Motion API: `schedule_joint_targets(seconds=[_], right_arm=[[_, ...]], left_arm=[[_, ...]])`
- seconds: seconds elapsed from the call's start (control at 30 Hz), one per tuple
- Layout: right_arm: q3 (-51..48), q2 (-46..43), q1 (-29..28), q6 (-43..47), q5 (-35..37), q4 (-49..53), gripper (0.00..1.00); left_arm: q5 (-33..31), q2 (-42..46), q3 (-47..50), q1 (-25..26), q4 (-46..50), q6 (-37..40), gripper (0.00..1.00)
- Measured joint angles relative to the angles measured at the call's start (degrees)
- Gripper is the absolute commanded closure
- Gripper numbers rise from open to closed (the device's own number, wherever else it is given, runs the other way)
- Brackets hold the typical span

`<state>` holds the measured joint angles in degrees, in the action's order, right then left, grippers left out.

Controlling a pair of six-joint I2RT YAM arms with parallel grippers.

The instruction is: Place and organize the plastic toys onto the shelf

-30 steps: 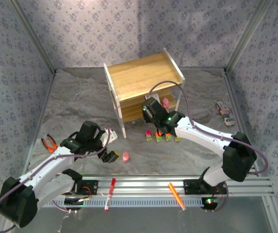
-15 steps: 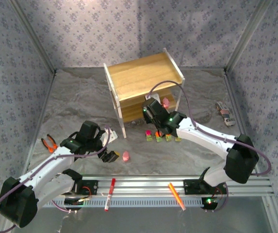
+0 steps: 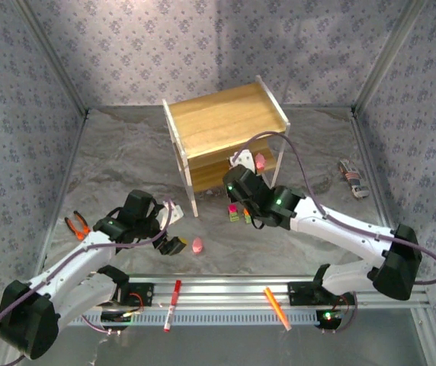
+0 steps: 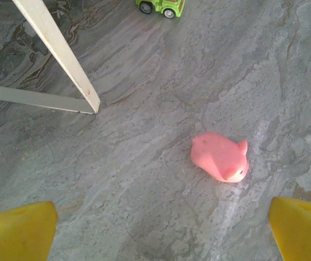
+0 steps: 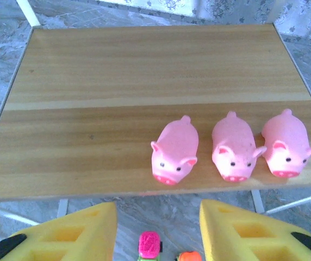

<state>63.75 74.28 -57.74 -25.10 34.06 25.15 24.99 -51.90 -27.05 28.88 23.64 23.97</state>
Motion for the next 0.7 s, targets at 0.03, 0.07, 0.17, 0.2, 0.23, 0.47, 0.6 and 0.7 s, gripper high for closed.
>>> schedule_joint_targets(seconds=[0.03,0.07,0.17,0.2,0.23,0.47,0.6,0.7], right_arm=[[-0.31,-0.31,-0.61,-0.48,0.57,0.44,0.54],[-0.66,-0.59,-1.38,-1.07,1.2,0.79,0.54],[-1.9,-1.46,-3.89,-3.17,3.23,2.25,0.54],[-2.27,-1.7,-4.83,-4.04,3.96,2.97,0.54],[-2.58,-1.86,-5.66,-4.7,4.61,3.45,0.54],[-3.13,-1.81,-12.28,-11.58,8.5,7.43,0.54],[-3.13,-0.68,-15.69,-15.93,10.21,9.03,0.54],[-3.19,1.31,-18.4,-19.32,11.04,9.6,0.52]], left_arm=[[0.0,0.15,0.0,0.0,0.33,0.02,0.0],[-0.02,0.39,0.0,0.0,0.66,0.02,0.0],[-0.04,1.09,0.0,0.0,1.79,0.04,0.0],[-0.17,1.36,0.0,0.0,2.19,0.07,0.0],[-0.2,1.57,0.0,0.0,2.45,0.11,0.0],[-0.2,1.99,0.0,0.0,4.94,1.53,0.01],[-0.2,1.99,-0.02,0.0,7.02,3.13,0.0],[-0.24,1.99,-0.02,0.0,8.57,4.61,0.0]])
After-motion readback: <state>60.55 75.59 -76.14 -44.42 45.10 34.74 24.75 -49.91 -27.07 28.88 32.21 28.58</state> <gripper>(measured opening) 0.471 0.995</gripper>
